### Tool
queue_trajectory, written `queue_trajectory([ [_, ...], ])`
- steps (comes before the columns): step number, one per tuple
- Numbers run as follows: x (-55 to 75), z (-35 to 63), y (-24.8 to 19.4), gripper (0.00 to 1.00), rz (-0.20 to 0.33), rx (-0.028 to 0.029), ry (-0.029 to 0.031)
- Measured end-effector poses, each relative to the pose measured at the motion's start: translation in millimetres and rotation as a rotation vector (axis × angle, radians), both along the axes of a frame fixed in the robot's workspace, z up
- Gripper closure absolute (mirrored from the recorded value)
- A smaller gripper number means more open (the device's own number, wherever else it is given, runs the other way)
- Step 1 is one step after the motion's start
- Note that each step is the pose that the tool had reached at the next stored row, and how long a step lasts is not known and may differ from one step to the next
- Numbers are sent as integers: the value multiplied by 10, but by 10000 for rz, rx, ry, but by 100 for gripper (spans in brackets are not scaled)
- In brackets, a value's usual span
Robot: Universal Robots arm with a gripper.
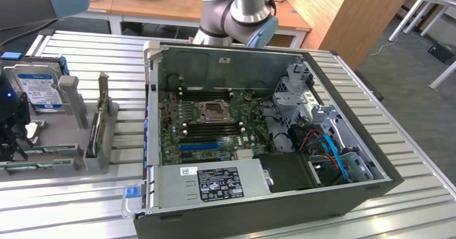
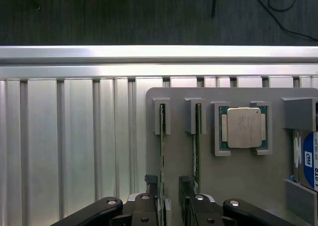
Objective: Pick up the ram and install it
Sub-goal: 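Pick up the ram and move it above insertion slot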
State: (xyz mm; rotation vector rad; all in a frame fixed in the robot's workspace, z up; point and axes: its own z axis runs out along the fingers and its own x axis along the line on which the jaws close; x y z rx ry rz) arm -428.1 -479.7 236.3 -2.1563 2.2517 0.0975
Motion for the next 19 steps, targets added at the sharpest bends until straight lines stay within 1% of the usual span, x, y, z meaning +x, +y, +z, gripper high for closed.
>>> queue_trajectory([
  [3,0,-1,0,69,0,0,-1],
  [6,0,-27,-1,69,1,0,0],
  [19,0,-200,-1,69,1,0,-4],
])
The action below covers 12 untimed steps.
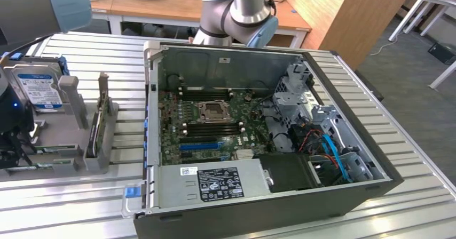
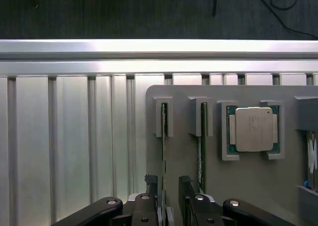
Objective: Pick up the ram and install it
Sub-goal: 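Pick up the ram and move it above insertion slot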
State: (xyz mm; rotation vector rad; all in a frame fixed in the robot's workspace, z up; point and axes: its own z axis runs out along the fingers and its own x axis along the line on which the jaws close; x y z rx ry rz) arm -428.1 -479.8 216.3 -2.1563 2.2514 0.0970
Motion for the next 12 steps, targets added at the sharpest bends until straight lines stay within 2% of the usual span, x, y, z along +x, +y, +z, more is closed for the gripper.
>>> queue_trajectory([
  [12,0,-18,-17,69,-1,0,-1],
])
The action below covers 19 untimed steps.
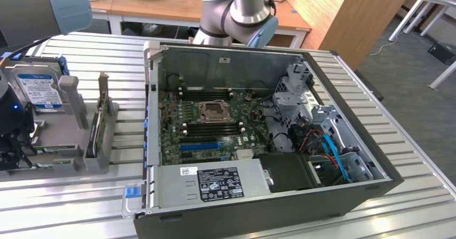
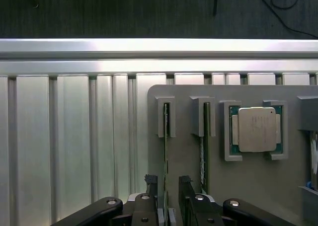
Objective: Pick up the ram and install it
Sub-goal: 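Pick up the ram and move it above insertion slot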
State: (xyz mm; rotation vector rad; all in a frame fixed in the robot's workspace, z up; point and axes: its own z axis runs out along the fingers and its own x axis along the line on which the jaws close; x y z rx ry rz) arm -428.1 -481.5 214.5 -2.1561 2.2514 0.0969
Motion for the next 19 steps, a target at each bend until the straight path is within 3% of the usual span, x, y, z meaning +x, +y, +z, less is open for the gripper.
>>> queue_trajectory([
  [19,15,-73,-1,69,2,2,-3],
])
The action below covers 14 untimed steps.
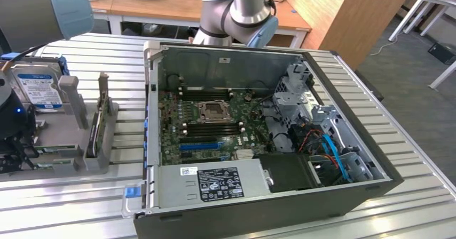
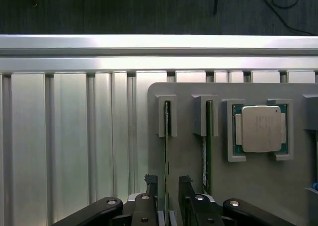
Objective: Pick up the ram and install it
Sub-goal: 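Pick up the ram and move it above insertion slot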
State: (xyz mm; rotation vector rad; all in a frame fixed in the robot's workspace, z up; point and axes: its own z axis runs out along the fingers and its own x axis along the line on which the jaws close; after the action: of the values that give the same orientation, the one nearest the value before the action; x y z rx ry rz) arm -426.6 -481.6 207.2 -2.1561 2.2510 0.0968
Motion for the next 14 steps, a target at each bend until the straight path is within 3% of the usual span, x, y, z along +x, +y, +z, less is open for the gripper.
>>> queue_trajectory([
  [14,180,1,1,69,-2,-2,2],
])
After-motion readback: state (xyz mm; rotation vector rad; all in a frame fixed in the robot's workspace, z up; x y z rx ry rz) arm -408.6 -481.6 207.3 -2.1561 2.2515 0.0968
